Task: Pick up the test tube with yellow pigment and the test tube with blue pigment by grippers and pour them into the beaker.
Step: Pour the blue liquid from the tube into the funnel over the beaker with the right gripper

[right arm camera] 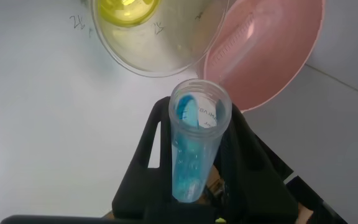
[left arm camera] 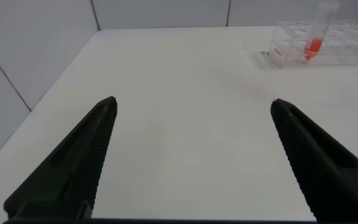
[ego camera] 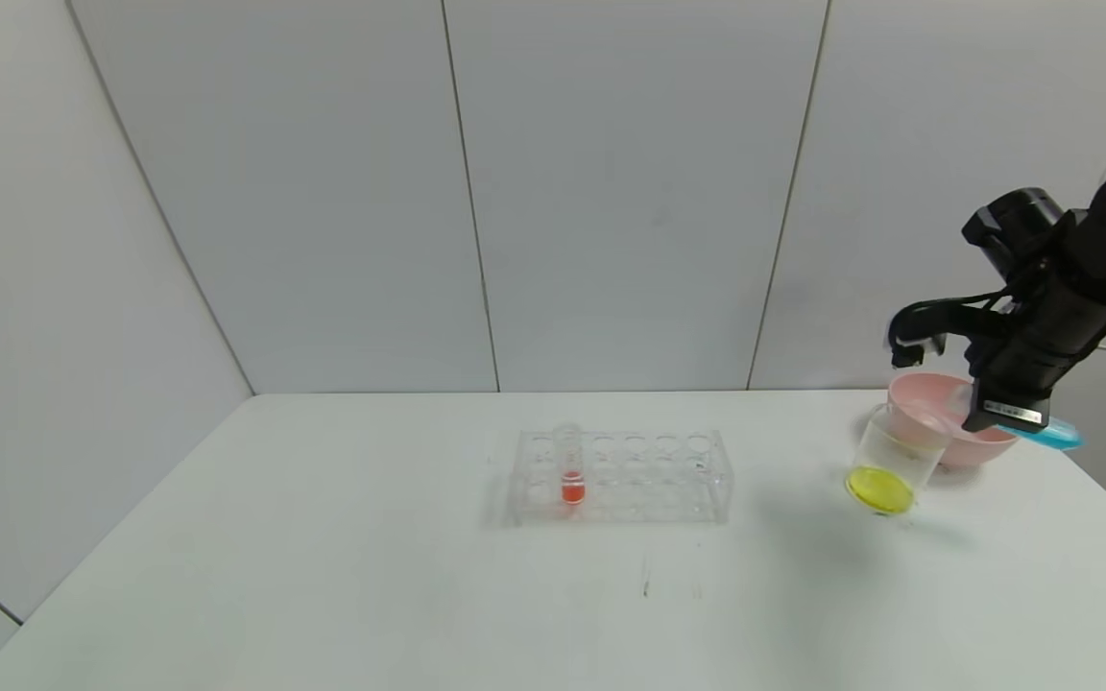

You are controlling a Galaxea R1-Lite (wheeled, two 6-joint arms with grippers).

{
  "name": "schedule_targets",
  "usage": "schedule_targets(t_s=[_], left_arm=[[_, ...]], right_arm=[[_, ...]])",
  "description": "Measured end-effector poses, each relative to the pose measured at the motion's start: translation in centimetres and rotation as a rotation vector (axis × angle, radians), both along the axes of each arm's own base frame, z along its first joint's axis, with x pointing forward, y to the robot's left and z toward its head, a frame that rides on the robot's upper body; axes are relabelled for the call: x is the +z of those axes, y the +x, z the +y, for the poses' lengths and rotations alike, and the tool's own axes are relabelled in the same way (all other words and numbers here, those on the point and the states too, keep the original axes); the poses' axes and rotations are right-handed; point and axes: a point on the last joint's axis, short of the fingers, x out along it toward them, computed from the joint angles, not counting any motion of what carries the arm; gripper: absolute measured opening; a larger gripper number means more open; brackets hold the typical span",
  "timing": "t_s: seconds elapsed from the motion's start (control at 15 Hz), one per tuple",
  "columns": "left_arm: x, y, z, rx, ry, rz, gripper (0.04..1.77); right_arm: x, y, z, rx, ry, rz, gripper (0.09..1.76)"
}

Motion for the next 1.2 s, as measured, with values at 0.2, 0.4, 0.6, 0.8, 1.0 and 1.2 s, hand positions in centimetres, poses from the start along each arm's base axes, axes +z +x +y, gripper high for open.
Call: schedule_targets(t_s=[0.2,0.4,0.6,0.8,1.0,1.2], left_arm=[[0.0,0.0,0.0,0.001,0.0,0.0,1.76],[0.0,0.0,0.0,0.001,0.0,0.0,1.76],[0.0,0.0,0.0,0.0,0.0,0.0,1.76],[0.0,0.0,0.0,0.0,0.0,0.0,1.76],[0.0,0.0,0.0,0.001,0.0,0.0,1.76],[0.0,0.0,0.0,0.0,0.0,0.0,1.76]], right_arm=[[-0.5,0.3,0.5,-0.008,-0.05,0.011,0.51],[-0.7,0.5,1.0,-0.012,-0.107,0.011,0.51],[-1.0,0.7,1.5,-0.013,-0.159,0.017,0.51],[-1.3,0.9,2.1,-0.011,-0.219,0.024,0.51],[-1.4,0.9,2.8,-0.004,-0.272,0.028,0.51],[-1.4,0.9,3.6,0.006,-0.347,0.031,0.51]])
